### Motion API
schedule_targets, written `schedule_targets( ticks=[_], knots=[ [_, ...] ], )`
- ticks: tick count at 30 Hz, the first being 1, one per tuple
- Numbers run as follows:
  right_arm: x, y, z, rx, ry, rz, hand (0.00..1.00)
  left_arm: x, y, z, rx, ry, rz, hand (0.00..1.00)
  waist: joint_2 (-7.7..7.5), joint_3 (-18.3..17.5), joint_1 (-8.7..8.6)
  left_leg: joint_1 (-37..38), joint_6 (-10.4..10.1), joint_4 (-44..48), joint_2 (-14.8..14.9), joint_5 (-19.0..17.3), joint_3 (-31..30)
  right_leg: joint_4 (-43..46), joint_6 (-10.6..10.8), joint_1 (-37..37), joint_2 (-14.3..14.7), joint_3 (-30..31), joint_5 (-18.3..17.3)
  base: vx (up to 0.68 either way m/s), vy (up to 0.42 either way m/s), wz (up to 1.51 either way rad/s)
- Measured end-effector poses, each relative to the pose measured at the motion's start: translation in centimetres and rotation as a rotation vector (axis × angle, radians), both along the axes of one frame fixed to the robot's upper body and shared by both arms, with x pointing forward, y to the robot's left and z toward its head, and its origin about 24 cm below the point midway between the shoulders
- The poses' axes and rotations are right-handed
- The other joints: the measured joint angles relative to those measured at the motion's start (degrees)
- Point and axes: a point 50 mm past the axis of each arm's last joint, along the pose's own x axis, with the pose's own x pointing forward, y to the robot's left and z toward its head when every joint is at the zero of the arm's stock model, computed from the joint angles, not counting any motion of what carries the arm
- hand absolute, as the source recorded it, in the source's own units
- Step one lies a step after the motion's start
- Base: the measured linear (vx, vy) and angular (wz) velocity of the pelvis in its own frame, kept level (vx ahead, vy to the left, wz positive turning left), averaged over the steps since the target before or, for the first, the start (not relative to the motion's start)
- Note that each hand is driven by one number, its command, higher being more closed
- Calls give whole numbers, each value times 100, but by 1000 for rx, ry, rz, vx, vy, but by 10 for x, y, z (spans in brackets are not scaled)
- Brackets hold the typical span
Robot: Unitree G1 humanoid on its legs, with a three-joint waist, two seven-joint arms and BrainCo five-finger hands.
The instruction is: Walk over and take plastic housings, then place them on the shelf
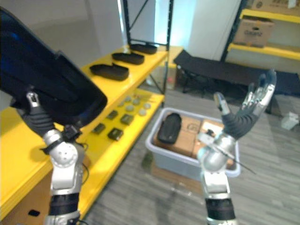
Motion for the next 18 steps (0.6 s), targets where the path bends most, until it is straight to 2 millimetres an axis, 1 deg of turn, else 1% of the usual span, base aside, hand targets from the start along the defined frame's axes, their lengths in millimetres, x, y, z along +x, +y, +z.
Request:
schedule_targets(
  ticks=[1, 2, 3, 4, 5, 6, 8, 10, 11, 14, 15, 16, 17, 18],
  knots=[
    [0, -1, -7, 13, 41, 20, 0, -3, 2, 2, 3, -19, 4, 100, 3, 2, -23, 0, -1, 0, 0, -3, 6, -4, 0, -2, 0, 3, 0, -5, 7, -4],
    [-1, -3, -24, 45, 120, 34, 0, -12, 4, 6, 10, -56, 14, 100, 9, 5, -62, -1, -3, -1, 1, -16, 25, -15, 1, -8, 2, 17, -1, 0, 6, -6],
    [-3, -5, -32, 65, 158, 32, 0, -17, 4, 7, 17, -71, 14, 100, 13, 4, -66, 0, -4, -1, 3, -25, 45, -22, 1, -15, 2, 33, -1, 11, 10, -10],
    [-8, -8, -46, 98, 218, 19, 0, -26, 4, 7, 31, -89, 13, 100, 27, 1, -65, 5, -4, -1, 3, -45, 83, -32, 1, -25, 2, 62, 0, 26, 12, -11],
    [-16, -14, -63, 156, 283, -1, 0, -40, 4, 3, 46, -93, 4, 100, 54, -8, -63, 5, -7, 0, -1, -64, 106, -42, 2, -39, 2, 94, 0, 33, 12, -9],
    [-19, -16, -69, 174, 306, -8, 0, -45, 4, 1, 50, -87, 4, 100, 64, -8, -61, 5, -12, 1, -1, -70, 110, -45, 2, -39, 2, 101, 0, 49, 10, -4],
    [-26, -26, -86, 216, 370, -1, 0, -57, 6, -12, 53, -26, 17, 100, 113, 19, -49, 3, -17, 2, 0, -75, 106, -57, 9, -21, 10, 104, 0, 36, 5, 1],
    [-26, -27, -87, 214, 372, 27, 0, -63, 11, -20, 49, 17, 35, 100, 151, 42, -47, -1, -19, 1, 0, -76, 101, -66, 13, -14, 11, 95, 0, -2, 2, 2],
    [-25, -26, -87, 215, 359, 89, 0, -68, 15, -26, 52, 51, 49, 100, 161, 49, -24, -15, -18, 1, 1, -79, 80, -83, 24, 0, 11, 46, -1, -9, 2, 6],
    [-22, -17, -85, 214, 333, 201, 0, -76, 23, -31, 61, 86, 91, 100, 154, 56, 69, -116, -16, 0, -10, -79, -109, -111, 69, 65, 13, -160, -33, -17, -6, 34],
    [-17, -7, -85, 216, 325, 270, 0, -82, 29, -33, 66, 103, 129, 100, 147, 57, 170, -186, -27, 1, -19, -70, -261, -121, 84, 114, 16, -333, -55, -14, -12, 52],
    [-15, -2, -84, 214, 320, 297, 0, -85, 32, -34, 68, 110, 150, 100, 145, 60, 230, -208, -30, 1, -22, -65, -330, -121, 79, 134, 22, -372, -59, 5, -15, 57],
    [-8, 10, -81, 206, 310, 358, 0, -93, 39, -35, 74, 126, 196, 100, 133, 89, 343, -232, -34, 3, -28, -54, -448, -124, 77, 215, 28, -514, -76, 19, -23, 50],
    [-3, 19, -81, 202, 312, 397, 0, -99, 44, -36, 78, 138, 232, 100, 115, 98, 406, -252, -29, 4, -38, -42, -573, -124, 87, 291, 33, -646, -104, 20, -30, 56]
  ],
)
